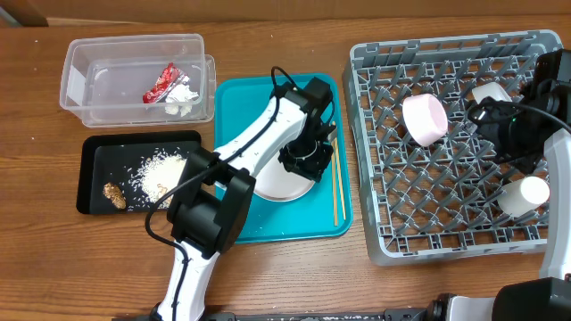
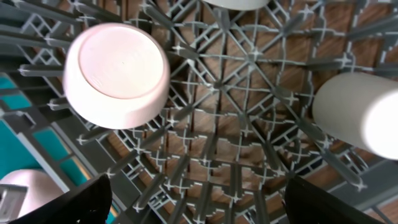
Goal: Sort waste into correct bins and load items into the dishwasher
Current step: 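Slide the white plate to the middle of the teal tray with the left gripper, then grasp the white plate rim with the right gripper and lift it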
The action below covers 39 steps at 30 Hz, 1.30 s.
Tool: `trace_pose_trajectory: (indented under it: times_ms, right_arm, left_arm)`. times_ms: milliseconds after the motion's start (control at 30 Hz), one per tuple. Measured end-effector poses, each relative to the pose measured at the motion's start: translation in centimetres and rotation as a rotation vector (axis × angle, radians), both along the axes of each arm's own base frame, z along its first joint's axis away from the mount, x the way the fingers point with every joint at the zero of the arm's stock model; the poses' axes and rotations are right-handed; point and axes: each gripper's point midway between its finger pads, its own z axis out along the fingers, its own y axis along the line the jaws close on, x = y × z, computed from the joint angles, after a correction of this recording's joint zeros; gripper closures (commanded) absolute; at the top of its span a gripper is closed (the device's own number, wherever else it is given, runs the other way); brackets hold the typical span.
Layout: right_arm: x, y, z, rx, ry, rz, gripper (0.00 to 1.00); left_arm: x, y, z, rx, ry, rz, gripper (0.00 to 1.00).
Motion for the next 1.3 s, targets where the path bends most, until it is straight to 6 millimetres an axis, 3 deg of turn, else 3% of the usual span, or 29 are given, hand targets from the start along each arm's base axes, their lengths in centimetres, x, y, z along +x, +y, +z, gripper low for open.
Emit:
trace_pose_trajectory:
  times_ms: [133,233,367,533,667,733,900,1033,1167,1300]
  right_arm:
    - [0.7,0.9,0.2,0.032,-0.034,0.055,0.07]
    - [1.4,2.3,0.5,0.053,-0.063,0.126,0.07]
    - [2.2,5.5,0.7,0.063,-0.091,0.258,0.07]
    - [3.5,10.5,1.4,0.058,-0.154,0.429,0.07]
    - [4.2,14.6,2.0,0.059,-0.210,0.552,0.07]
    - [4.4,16.8,2.2,0.062,-0.236,0.613,0.07]
    - [4.7,21.7,1.0,0.079,-0.244,0.739,0.07]
    - [4.4,25.5,-2.3,0.098,-0.166,0.827,0.08]
    - [3.8,28.1,-6.5,0.109,-0.058,0.876,0.11]
    - [3.2,29.5,-10.7,0.115,0.052,0.874,0.17]
  left_arm:
    - [1.7,0.1,2.0,-0.004,-0.050,0.014,0.76]
    - [3.0,1.3,4.1,0.009,-0.113,0.041,0.75]
    - [4.8,4.1,8.8,0.014,-0.228,0.132,0.75]
    - [6.6,11.0,16.4,0.016,-0.384,0.350,0.74]
    - [6.5,17.6,20.3,0.066,-0.461,0.534,0.66]
    - [6.1,20.6,21.6,0.096,-0.480,0.626,0.57]
    - [5.0,25.0,22.3,0.148,-0.468,0.753,0.52]
    - [4.7,27.1,22.1,0.177,-0.446,0.821,0.47]
    - [4.6,27.5,22.1,0.182,-0.444,0.834,0.44]
    - [4.6,27.5,22.1,0.182,-0.444,0.834,0.41]
